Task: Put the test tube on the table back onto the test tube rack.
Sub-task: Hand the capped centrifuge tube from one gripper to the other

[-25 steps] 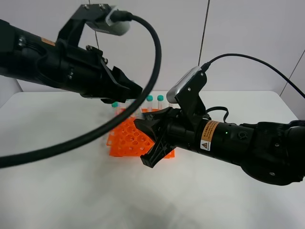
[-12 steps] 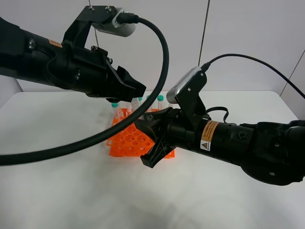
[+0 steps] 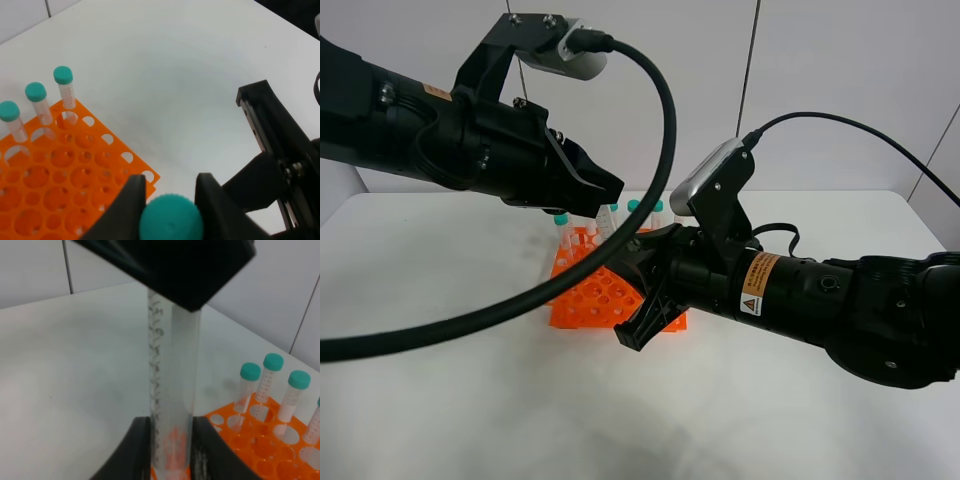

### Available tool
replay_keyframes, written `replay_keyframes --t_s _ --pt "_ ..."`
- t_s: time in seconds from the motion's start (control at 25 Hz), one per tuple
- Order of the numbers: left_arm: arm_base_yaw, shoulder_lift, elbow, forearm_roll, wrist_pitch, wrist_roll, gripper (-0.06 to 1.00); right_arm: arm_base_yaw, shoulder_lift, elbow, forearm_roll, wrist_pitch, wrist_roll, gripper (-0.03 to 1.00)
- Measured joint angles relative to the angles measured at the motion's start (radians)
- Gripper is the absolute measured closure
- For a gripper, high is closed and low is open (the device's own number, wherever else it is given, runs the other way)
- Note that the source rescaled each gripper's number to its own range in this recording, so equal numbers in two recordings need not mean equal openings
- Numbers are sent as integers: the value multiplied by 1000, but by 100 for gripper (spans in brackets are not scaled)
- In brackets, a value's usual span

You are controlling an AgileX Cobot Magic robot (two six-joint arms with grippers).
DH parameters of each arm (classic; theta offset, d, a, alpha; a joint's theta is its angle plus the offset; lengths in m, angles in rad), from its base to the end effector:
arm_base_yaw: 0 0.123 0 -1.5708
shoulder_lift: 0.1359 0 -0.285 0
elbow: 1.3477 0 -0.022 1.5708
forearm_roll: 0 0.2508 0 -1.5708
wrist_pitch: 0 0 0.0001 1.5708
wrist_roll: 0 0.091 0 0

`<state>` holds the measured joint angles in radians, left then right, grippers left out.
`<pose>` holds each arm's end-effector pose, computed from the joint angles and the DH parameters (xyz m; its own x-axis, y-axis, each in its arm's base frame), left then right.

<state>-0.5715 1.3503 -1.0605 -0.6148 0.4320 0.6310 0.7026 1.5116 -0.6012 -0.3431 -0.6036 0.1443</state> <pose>0.2410 -0.1811 0.3309 -0.4056 0.3310 -0.8520 0.7227 0.6869 -0.0772 0.2140 0.2039 0.2162 -0.0754 -0.2456 -0.9664 -0.7942 0.6008 -0.0907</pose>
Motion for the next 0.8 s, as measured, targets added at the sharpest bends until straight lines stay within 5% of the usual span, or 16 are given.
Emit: replay_keyframes --t_s 0.68,0.8 --pt "0 -1 0 -6 -4 2 93 -3 0 0 -87 -20 98 94" --pt "0 -1 0 -20 -9 2 93 -3 0 0 -117 -27 112 79"
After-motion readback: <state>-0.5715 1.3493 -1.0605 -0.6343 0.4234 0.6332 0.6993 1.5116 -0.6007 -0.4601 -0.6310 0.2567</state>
